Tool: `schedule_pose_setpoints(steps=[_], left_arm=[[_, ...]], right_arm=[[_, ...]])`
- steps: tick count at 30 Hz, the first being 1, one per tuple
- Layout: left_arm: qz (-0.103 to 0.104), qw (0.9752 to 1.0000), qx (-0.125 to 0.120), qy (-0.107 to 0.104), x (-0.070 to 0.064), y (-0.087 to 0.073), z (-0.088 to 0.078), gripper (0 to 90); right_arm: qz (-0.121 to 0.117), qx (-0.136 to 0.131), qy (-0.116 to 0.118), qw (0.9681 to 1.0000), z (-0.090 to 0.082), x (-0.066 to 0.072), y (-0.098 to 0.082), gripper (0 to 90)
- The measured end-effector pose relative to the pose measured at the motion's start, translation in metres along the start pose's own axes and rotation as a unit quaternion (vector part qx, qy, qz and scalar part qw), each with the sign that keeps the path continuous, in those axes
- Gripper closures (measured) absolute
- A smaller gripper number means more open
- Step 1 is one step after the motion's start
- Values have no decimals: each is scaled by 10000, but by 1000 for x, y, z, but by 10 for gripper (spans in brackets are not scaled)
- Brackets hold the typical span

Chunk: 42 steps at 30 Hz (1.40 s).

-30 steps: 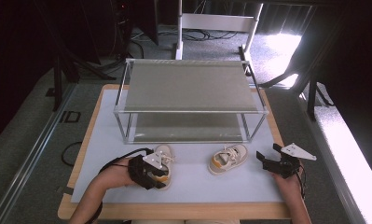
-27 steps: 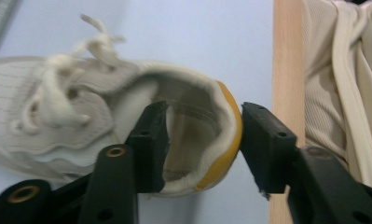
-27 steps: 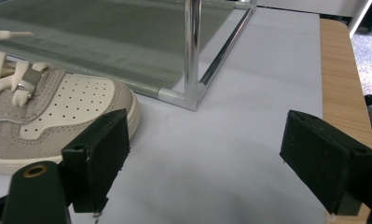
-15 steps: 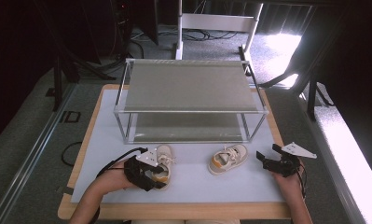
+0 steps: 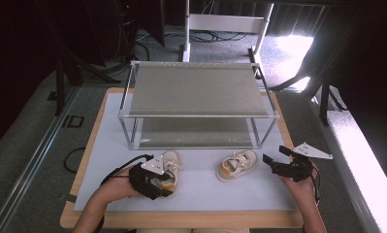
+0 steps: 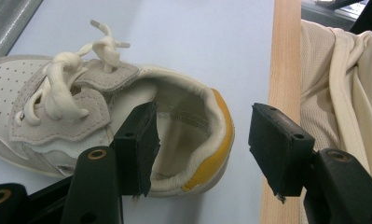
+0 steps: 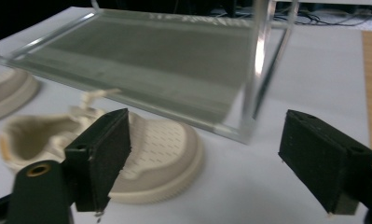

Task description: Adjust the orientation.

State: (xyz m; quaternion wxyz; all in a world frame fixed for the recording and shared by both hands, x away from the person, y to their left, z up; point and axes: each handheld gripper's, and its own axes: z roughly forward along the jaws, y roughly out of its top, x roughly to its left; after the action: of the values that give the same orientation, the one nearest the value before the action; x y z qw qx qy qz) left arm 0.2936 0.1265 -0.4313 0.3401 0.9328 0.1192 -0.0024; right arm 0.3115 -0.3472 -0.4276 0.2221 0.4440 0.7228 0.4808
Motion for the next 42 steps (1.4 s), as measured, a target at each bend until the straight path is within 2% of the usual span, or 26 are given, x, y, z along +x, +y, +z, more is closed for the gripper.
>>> schedule_pose_setpoints(steps=[3, 9, 10, 12, 14, 15, 16, 18, 23, 24, 25, 29, 33, 36, 37, 40, 41, 42], left_arm=[[-24, 10000, 18, -7, -1, -1, 0, 421], [-13, 10000, -14, -45, -2, -2, -2, 420], [-13, 10000, -14, -45, -2, -2, -2, 420], [-33, 10000, -65, -38, -4, -3, -3, 420], [-37, 9999, -97, -27, -4, -4, -4, 420], [-45, 9999, -134, -35, -5, -6, -6, 404], [-45, 9999, -134, -35, -5, -6, -6, 402], [-62, 9997, -223, -41, -5, -8, -10, 402], [-95, 9993, -355, -3, -7, -13, -18, 402], [-144, 9988, -464, 60, -8, -18, -24, 402], [-157, 9987, -474, 98, -8, -20, -27, 402], [-257, 9978, -529, 300, -8, -33, -37, 387], [-429, 9956, -701, 449, -7, -48, -45, 387], [-592, 9935, -837, 489, -6, -58, -47, 380], [-670, 9924, -892, 522, -6, -61, -47, 352], [-910, 9888, -1031, 574, -3, -69, -47, 347], [-910, 9888, -1031, 574, -3, -69, -47, 347], [-1070, 9857, -1151, 615, -1, -75, -46, 347]], right_arm=[[-143, 4, 113, 9998, -1, 13, 9, 181], [-398, 55, 494, 9980, 1, 39, 21, 208], [-398, 55, 494, 9980, 1, 39, 21, 208], [-551, 60, 650, 9963, 4, 54, 25, 214], [-577, 65, 740, 9956, 5, 58, 26, 214], [-664, 54, 822, 9944, 7, 67, 28, 215], [-664, 54, 822, 9944, 7, 67, 28, 215], [-757, 70, 954, 9925, 10, 77, 30, 226], [-880, 155, 1121, 9897, 16, 90, 30, 251], [-937, 205, 1152, 9887, 19, 93, 29, 251], [-1009, 333, 1222, 9868, 25, 99, 26, 289], [-1060, 510, 1300, 9845, 35, 103, 20, 329], [-1094, 716, 1355, 9821, 45, 106, 13, 377], [-1141, 897, 1424, 9791, 51, 108, 8, 458], [-1181, 962, 1432, 9779, 54, 109, 7, 464], [-1261, 1155, 1457, 9744, 59, 112, 3, 545], [-1261, 1155, 1457, 9744, 59, 112, 3, 545], [-1277, 1233, 1459, 9732, 61, 112, 2, 567]])
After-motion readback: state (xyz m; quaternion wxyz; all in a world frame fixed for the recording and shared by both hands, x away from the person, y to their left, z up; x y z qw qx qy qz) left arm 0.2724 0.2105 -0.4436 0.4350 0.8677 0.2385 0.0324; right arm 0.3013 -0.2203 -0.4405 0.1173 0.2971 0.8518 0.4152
